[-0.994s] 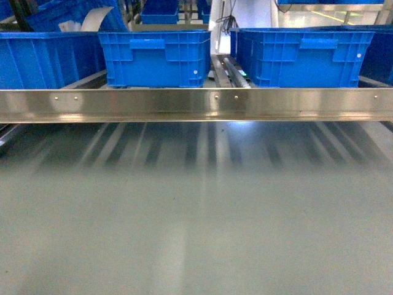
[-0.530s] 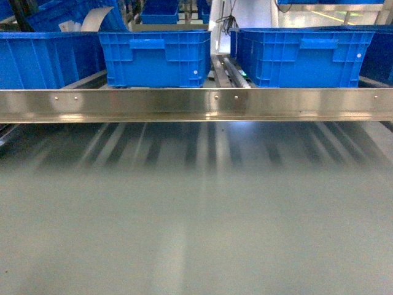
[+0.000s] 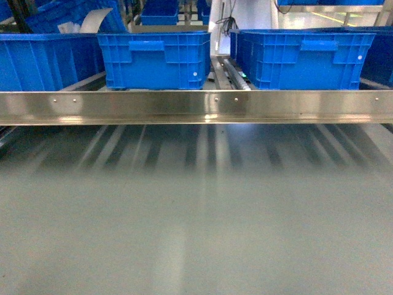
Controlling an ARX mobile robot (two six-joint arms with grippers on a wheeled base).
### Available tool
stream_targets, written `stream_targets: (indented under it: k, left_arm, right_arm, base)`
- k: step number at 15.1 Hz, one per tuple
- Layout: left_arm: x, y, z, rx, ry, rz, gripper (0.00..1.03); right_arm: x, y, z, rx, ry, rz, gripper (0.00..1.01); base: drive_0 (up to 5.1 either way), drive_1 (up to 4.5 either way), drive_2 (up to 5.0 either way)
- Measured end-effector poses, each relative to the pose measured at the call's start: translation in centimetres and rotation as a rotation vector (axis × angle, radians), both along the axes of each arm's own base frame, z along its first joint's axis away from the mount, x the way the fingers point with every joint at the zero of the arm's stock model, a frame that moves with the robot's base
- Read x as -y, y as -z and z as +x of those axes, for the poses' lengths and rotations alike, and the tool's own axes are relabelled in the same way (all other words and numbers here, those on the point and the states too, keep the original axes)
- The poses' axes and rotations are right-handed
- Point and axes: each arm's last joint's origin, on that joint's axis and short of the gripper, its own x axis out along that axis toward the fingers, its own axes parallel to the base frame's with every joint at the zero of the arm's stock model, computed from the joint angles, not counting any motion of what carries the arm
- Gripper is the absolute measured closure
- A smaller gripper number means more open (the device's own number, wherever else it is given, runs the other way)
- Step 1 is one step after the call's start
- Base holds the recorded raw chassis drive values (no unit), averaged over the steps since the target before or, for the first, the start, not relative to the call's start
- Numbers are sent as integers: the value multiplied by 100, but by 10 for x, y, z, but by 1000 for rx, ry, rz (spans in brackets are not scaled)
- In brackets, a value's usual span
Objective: Sort blue parts and orange caps into right shelf containers
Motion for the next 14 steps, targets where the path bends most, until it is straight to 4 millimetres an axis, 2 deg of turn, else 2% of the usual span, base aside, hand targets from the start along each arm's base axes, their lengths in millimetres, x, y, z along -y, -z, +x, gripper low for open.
stream_targets:
  k: [2, 14]
  left_arm:
    - [0, 0, 0, -2, 0, 0, 57]
    - [0, 1, 0, -6, 0, 1, 57]
  right_arm:
    - [0, 0, 0, -1, 0, 0, 59]
    - [0, 0, 0, -1, 0, 0, 59]
  base:
    - [0, 0, 0]
    - [-1, 432, -435]
